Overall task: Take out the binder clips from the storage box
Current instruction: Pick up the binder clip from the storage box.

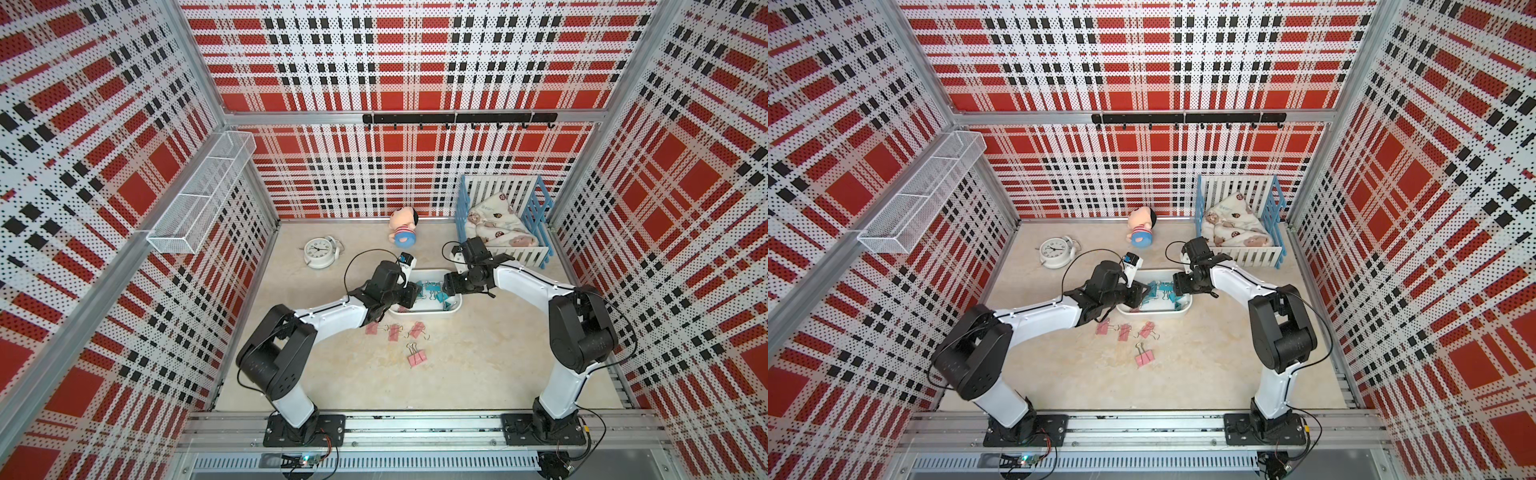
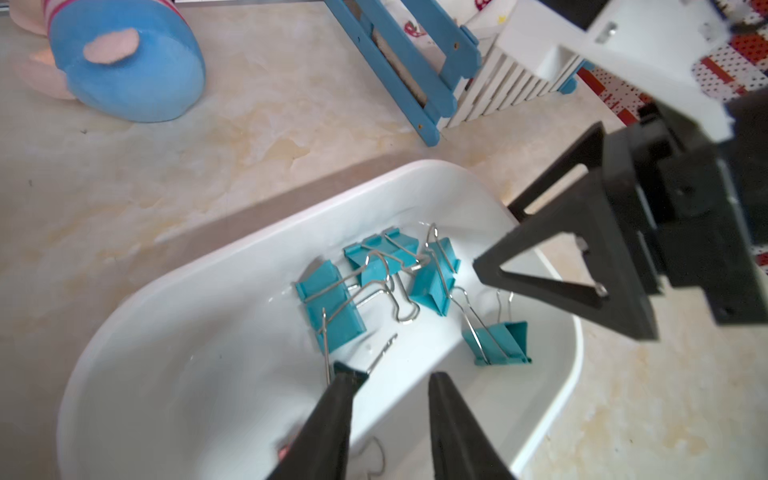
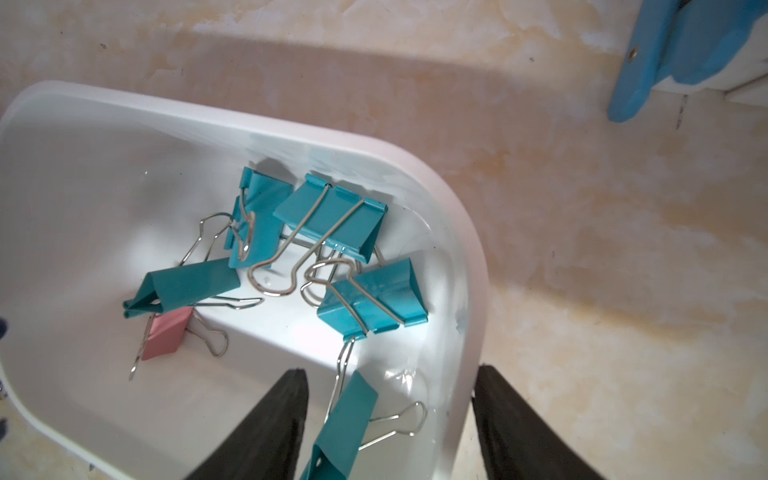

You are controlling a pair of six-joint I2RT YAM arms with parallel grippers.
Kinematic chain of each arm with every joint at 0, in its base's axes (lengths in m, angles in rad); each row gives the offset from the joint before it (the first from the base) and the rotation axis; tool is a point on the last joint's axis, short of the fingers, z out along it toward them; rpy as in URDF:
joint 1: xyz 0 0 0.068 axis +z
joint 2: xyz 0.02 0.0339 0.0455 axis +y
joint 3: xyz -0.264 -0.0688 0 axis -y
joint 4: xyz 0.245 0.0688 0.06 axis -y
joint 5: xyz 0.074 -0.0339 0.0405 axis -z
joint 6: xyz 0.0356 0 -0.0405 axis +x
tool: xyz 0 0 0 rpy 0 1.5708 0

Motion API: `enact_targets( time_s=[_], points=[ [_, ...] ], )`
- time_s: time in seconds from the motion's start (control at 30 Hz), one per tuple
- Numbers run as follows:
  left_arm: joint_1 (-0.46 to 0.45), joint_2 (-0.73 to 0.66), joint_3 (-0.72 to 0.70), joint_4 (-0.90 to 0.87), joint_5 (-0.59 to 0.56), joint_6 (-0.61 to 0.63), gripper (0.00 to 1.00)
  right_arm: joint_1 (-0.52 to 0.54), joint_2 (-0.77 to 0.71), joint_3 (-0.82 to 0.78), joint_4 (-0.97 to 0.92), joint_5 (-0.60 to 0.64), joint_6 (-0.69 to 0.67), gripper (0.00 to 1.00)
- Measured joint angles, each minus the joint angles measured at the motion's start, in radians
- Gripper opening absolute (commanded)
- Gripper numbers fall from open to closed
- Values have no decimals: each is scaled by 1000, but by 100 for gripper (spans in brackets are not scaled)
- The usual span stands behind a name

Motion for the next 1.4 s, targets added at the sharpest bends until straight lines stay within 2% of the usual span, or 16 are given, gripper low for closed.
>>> enact_targets(
  time_s=[0.73,1.03,1.4],
  points=[
    [-46,286,375,-214,-140,66,41,-3,0,-6,5,-3,0,70],
    [-53,303,392,-253,-177,69,41,-3,0,-10,8,-4,0,70],
    [-56,359,404,-270,-193,70,32,-3,0,-10,8,-5,0,70]
  ],
)
